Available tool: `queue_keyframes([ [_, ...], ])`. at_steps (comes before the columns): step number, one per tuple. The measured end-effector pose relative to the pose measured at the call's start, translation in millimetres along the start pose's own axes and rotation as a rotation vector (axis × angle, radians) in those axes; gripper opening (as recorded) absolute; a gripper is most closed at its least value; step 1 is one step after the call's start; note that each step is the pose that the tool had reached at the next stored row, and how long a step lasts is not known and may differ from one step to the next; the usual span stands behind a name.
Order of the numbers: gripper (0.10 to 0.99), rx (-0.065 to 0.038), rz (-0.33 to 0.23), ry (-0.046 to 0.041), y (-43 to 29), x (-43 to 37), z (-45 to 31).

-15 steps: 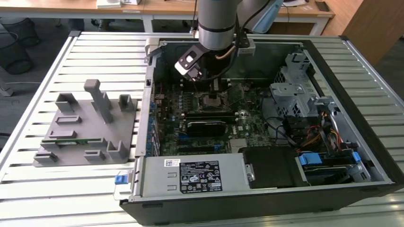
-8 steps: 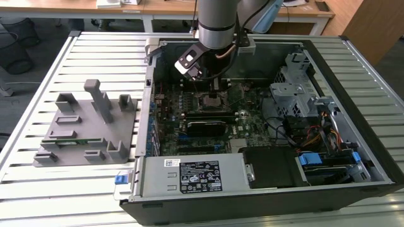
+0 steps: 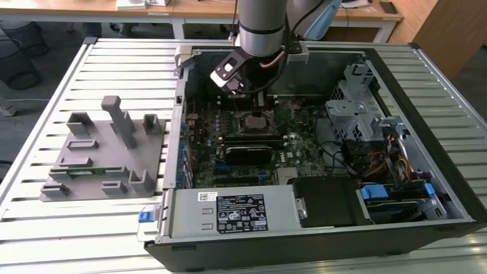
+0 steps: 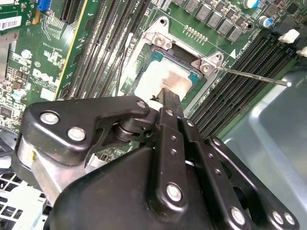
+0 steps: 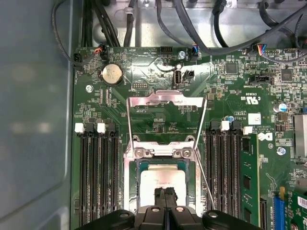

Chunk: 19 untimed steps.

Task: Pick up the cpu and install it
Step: 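Close the cpu cover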

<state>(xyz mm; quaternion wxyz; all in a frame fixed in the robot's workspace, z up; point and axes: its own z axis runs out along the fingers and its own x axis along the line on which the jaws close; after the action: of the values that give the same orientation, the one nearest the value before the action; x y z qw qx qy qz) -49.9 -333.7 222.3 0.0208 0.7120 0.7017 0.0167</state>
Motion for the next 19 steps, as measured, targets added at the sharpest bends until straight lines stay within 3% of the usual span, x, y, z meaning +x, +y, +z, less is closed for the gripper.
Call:
queue_keyframes([
  [10,0.106,0.0,0.0,0.0001,0.5,0.1,-10.0],
  [19,0.106,0.0,0.0,-0.0008,2.1,2.7,-39.8],
])
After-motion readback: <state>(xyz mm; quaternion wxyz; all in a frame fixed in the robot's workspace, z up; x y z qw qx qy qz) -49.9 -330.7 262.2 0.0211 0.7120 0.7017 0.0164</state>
